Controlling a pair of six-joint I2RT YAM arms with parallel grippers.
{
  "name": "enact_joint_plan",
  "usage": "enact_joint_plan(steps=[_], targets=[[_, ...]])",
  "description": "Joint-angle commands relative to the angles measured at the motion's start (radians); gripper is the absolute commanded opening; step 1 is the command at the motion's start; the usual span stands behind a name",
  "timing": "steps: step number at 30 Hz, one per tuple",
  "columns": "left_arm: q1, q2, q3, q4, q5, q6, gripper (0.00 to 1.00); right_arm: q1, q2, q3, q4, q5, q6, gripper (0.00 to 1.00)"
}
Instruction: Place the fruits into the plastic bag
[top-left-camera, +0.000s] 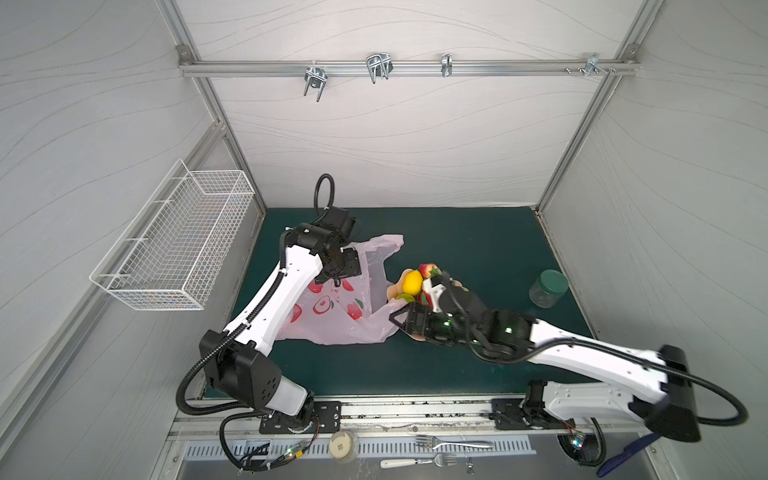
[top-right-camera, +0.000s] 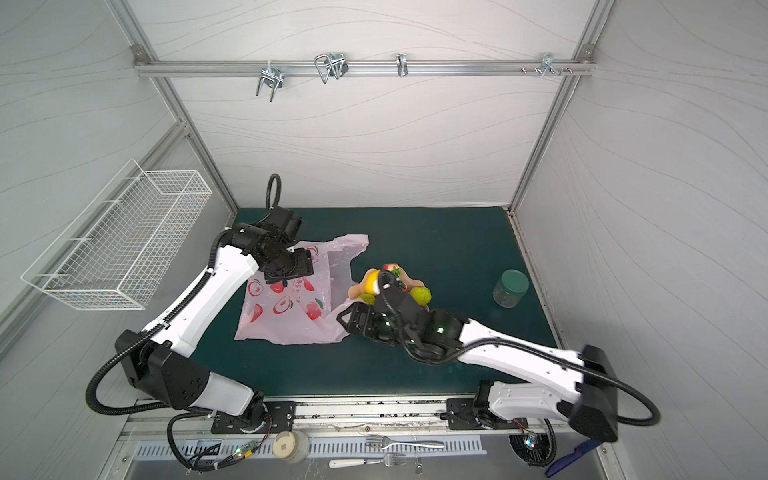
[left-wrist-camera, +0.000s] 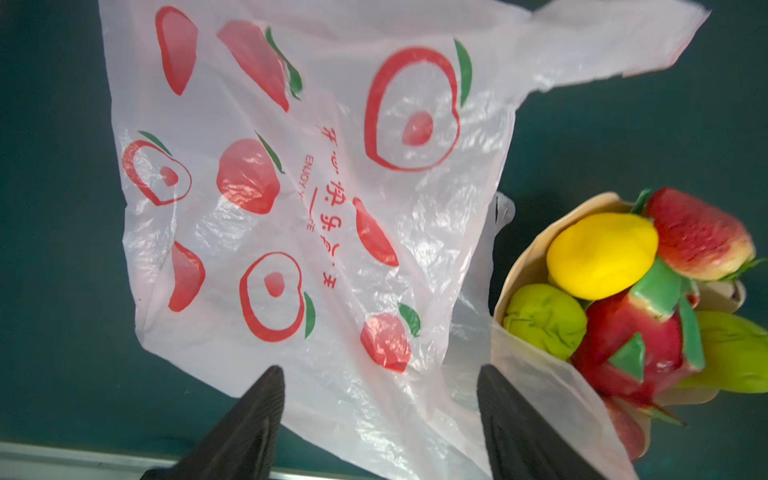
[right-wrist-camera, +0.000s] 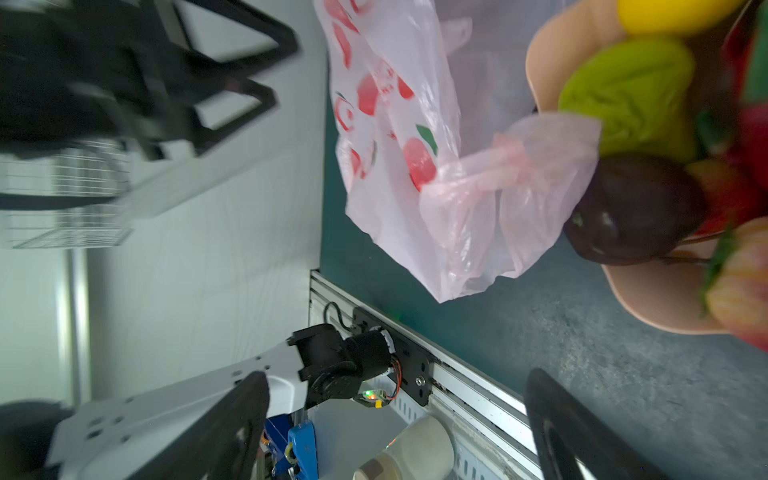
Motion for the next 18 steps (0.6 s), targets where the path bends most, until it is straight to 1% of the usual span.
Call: enact_joint_plan(steps=[1, 4, 8, 13, 18], targets=[[-0.101, 0.036, 0.018, -0.062, -0.079, -0.056, 0.75, 0.005, -0.137, -0.022, -0.187, 0.155, -0.193, 0.99], [-0.174, 0.100, 0.059, -0.092, -0.108, -0.083, 0.74, 0.002, -0.254, -0.018, -0.284, 0.212, -0.311, 0.99], [-0.253, 0.226, 0.148, -0.152, -0.177, -0.103, 0.74, -0.002, -0.382, -0.023, -0.357, 0.225, -0.395, 0.99], [-0.296, 0.406, 0.239, -0.264, -0.271, -0.099, 0.73, -0.004, -0.485, -0.033, -0.407, 0.227, -0.441, 0.99], [-0.300, 0.491, 0.246, -0.274, -0.313, -0.081, 0.73, -0.004, -0.513, -0.033, -0.400, 0.201, -0.491, 0.99]])
